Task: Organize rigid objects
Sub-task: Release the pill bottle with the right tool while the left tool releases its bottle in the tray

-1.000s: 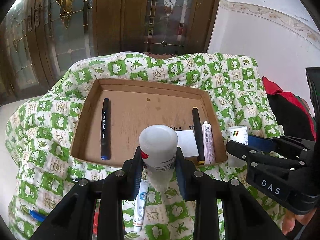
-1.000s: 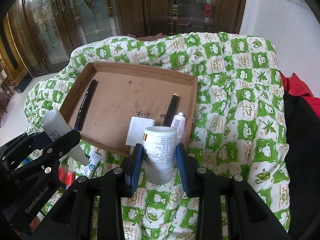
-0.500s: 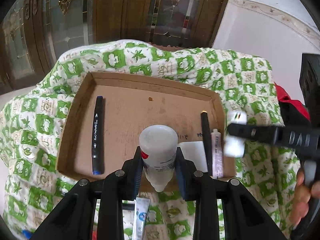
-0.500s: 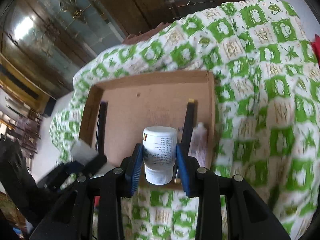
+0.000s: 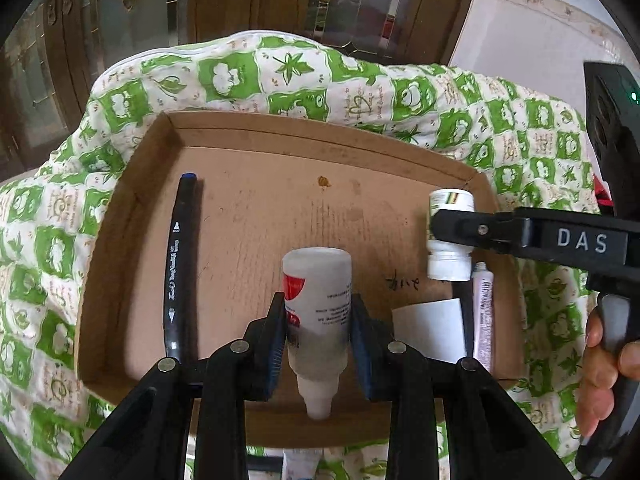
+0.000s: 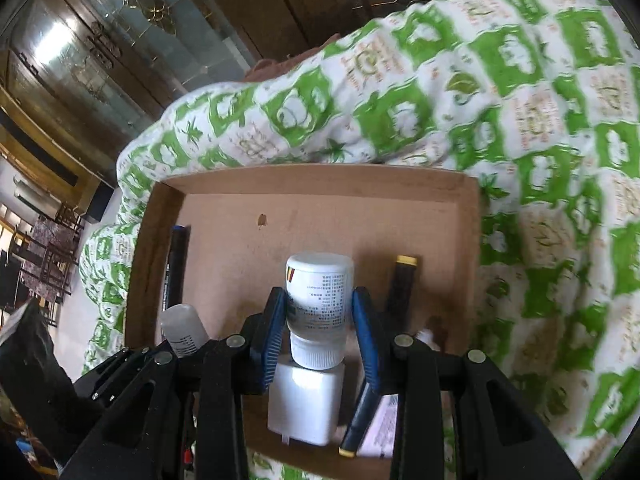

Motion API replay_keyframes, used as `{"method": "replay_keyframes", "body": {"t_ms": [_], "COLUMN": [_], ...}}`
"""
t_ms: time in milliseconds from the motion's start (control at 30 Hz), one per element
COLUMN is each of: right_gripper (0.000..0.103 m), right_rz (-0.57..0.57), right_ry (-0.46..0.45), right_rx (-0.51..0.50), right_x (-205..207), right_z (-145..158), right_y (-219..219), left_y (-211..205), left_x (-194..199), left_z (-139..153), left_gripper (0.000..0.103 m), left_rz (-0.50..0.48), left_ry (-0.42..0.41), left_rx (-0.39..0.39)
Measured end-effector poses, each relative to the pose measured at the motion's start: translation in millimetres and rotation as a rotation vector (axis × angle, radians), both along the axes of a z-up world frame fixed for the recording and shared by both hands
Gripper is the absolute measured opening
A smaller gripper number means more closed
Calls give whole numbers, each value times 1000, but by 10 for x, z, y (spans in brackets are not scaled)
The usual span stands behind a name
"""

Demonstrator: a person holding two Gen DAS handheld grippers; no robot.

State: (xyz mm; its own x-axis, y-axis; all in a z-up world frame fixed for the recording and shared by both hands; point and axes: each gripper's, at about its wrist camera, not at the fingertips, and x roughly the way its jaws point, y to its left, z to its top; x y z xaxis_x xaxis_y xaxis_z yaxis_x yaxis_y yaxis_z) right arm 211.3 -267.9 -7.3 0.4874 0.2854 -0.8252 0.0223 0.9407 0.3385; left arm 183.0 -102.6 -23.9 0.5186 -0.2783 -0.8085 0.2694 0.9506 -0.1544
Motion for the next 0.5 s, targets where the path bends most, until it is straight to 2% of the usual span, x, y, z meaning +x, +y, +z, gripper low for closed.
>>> {"method": "replay_keyframes", "body": {"t_ms": [300,367,433,500], "right_gripper": [33,33,36,43], "right_rz": [-12,-26,-36,-45], "right_ry": [13,9,6,-6], "right_rx": [-40,-38,-34,-44], "right_x": [54,49,39,14], "right_z": [-165,-173,-171,-142], "right_y": [-28,-60,-78,-84], "left_y": [-8,15,77,182], "left_x": [115,83,22,-60], "left_z": [-120,-117,-77,5], "left_gripper": [32,40,61,64], "left_rz": [30,23,28,35], "left_ry": [35,43,27,2], "left_rx": [-5,-11,-3,0]}}
